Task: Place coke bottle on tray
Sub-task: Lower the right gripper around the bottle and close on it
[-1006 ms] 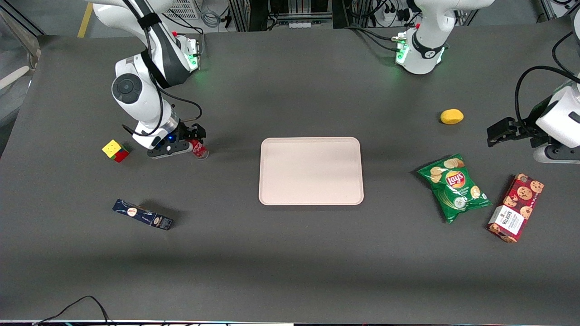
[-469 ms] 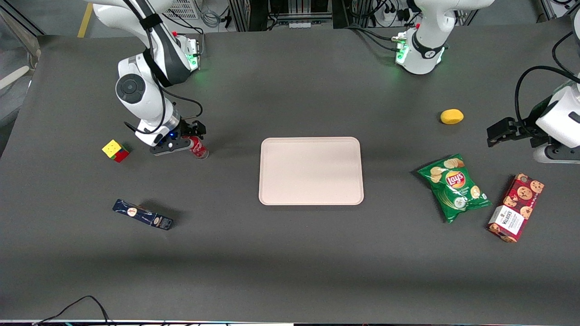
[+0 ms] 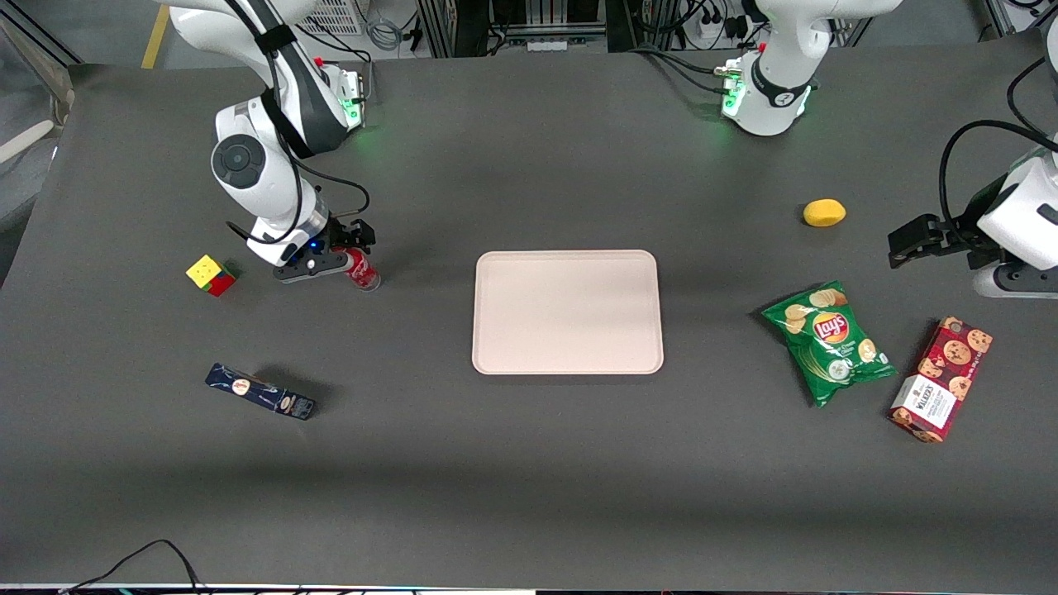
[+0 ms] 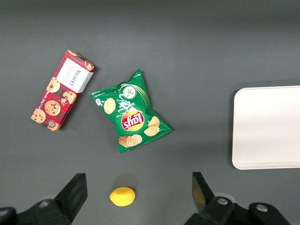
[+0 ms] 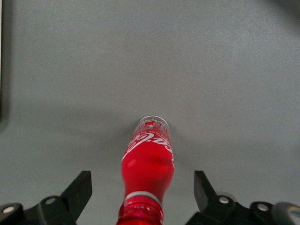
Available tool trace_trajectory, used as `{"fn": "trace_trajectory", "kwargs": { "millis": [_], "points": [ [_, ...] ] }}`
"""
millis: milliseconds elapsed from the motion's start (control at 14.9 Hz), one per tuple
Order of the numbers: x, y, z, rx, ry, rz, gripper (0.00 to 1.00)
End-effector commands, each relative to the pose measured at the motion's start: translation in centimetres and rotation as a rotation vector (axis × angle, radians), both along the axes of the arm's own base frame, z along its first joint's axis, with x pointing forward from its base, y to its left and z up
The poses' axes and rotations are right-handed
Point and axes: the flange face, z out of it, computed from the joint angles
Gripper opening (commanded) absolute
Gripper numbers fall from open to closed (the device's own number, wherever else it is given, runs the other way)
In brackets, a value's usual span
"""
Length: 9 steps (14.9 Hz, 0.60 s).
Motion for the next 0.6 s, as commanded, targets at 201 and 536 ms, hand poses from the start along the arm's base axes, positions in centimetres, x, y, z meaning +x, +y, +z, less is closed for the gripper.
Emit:
{"fn": "trace_trajectory", "kwargs": {
  "millis": [201, 536],
  "points": [
    [-0.58, 0.10, 0.32, 0.003, -0.017, 0.000, 0.54],
    [-0.53, 0.05, 0.37, 0.003, -0.017, -0.006, 0.06]
  ]
}}
